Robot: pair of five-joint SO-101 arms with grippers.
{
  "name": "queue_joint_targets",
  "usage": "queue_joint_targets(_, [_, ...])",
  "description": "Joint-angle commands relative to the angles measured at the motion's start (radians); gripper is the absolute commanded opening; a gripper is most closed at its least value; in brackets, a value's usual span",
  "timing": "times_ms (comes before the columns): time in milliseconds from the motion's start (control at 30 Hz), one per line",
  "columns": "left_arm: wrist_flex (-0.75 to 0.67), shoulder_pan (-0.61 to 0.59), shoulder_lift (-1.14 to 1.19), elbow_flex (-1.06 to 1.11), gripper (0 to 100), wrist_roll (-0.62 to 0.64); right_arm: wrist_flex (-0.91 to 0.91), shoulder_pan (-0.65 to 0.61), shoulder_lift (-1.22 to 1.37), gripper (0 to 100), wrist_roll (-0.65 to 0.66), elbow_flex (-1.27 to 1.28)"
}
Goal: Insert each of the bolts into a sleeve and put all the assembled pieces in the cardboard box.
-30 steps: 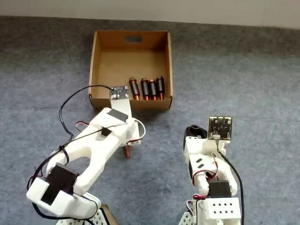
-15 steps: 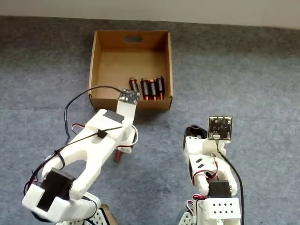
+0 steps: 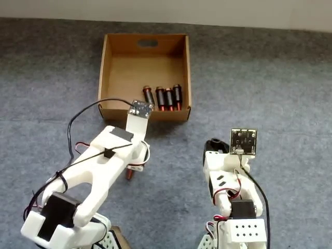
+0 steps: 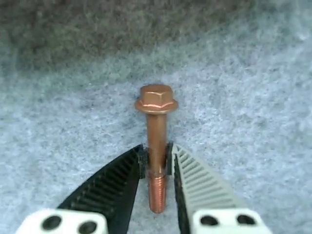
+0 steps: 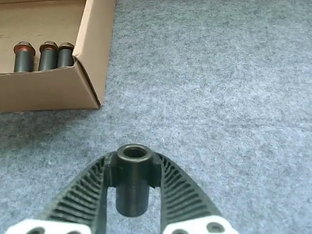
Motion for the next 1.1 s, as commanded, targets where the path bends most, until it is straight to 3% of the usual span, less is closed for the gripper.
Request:
queue_joint_targets(0, [-0.029, 0.016, -0.035, -0.010, 16, -0.009, -0.016, 0.008, -0.012, 0.5, -0.003, -0.007])
queue_joint_targets(167, [-0.092, 0.016, -0.039, -0.012, 16, -0.011, -0.016, -0.035, -0.012, 0.5, -0.003, -0.007])
queue_joint_targets(600, [-0.097, 0.016, -0.031, -0.054, 16, -0.011, -0.015, -0.038, -0.012, 0.5, -0.003, -0.007])
queue_joint_targets(900, [-0.213, -0.022, -0.035, 0.036, 16, -0.006, -0.015, -0.038, -0.012, 0.5, -0.003, -0.007])
queue_joint_targets(1067, [-0.213, -0.019, -0.035, 0.036, 1, -0.006, -0.015, -0.038, -0.012, 0.5, -0.003, -0.007])
